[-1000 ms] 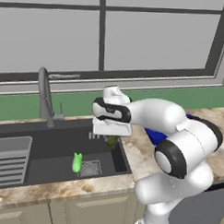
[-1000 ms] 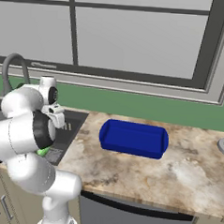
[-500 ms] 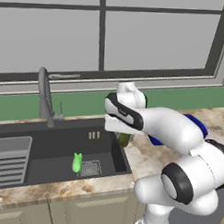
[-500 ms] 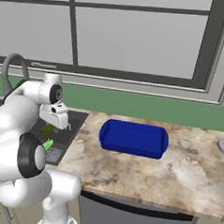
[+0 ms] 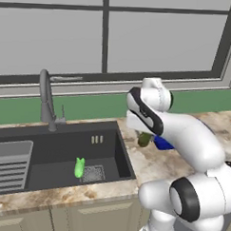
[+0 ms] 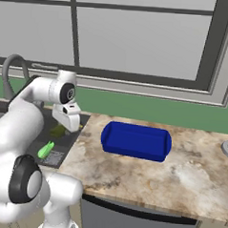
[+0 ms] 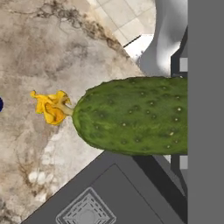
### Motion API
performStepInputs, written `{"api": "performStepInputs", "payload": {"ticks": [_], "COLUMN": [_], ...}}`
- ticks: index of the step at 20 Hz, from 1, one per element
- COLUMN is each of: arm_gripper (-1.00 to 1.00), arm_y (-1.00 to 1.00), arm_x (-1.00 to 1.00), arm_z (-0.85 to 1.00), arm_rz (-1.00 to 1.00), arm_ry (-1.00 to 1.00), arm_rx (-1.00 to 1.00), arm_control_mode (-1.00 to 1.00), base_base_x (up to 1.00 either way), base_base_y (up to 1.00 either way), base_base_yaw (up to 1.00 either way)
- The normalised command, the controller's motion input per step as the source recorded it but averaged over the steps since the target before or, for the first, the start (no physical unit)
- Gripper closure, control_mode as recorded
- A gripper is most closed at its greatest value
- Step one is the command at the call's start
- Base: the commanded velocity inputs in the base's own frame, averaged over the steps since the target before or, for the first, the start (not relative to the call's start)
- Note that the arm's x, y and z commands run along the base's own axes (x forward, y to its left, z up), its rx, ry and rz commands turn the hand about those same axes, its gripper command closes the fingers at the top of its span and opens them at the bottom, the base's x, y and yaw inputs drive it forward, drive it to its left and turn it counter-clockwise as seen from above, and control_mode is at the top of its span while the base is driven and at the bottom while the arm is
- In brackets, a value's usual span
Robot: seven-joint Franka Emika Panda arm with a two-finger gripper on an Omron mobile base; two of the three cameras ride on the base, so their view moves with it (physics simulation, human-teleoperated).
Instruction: Pick up all produce items and place them in the sink. Turn on the sink faucet to wash them. Then turn the sink off and put them in the tray.
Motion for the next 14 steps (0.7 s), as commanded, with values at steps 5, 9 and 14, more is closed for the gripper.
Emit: {"api": "performStepInputs", "payload": {"ticks": [5, 9, 14], "arm_gripper": [1.0, 1.0, 1.0], "arm_y": [-0.61, -0.56, -0.62], "arm_x": [-0.1, -0.06, 0.0], "arm_z": [0.18, 0.21, 0.16], "arm_rz": [-0.16, -0.16, -0.15], "arm_ry": [0.0, 0.0, 0.01], "arm_rx": [0.03, 0.03, 0.04], "arm_control_mode": [-1.0, -1.0, -1.0], "base_base_x": [0.0, 0.0, 0.0], "base_base_y": [0.0, 0.0, 0.0], "base_base_yaw": [0.0, 0.0, 0.0]}}
